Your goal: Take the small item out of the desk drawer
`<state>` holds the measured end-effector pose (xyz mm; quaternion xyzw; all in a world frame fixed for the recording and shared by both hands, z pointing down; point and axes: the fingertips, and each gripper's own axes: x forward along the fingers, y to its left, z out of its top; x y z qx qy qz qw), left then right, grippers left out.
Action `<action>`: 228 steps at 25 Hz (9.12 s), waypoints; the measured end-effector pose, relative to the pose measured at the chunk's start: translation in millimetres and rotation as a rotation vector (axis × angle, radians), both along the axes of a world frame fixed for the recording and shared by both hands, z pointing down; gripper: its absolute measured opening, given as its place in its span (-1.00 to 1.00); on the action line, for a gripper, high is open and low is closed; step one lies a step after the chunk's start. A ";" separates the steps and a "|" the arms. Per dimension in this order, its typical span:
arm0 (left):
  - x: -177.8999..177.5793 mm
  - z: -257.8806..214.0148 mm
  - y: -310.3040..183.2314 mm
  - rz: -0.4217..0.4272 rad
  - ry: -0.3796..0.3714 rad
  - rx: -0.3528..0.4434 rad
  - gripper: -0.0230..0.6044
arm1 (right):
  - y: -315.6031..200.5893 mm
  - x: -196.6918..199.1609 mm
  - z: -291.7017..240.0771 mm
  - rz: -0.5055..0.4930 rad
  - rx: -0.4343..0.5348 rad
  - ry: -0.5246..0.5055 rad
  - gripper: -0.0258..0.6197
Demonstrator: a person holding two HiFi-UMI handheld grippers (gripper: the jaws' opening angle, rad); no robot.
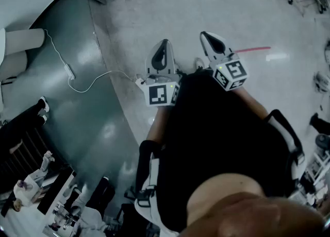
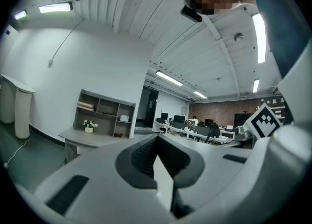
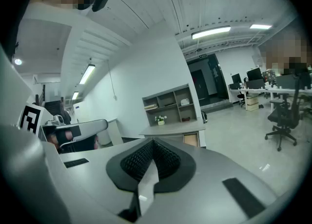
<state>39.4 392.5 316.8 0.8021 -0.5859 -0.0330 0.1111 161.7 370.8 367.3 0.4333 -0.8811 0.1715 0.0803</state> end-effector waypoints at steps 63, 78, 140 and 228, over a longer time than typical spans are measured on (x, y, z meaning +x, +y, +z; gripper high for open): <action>-67.8 7.6 -356.6 -0.014 -0.055 -0.029 -0.93 | -377.4 -68.0 20.4 0.001 -0.028 -0.010 -0.92; -107.5 37.1 -475.0 0.069 -0.045 -0.049 -0.93 | -481.1 -113.9 67.0 0.065 -0.079 0.018 -0.92; -160.0 154.4 -643.3 0.091 0.091 -0.283 -0.93 | -663.6 -112.1 574.6 0.119 -0.859 0.572 -0.12; -112.3 19.3 -382.6 0.107 -0.035 -0.028 -0.93 | -376.9 -106.6 5.8 0.061 -0.015 0.029 -0.13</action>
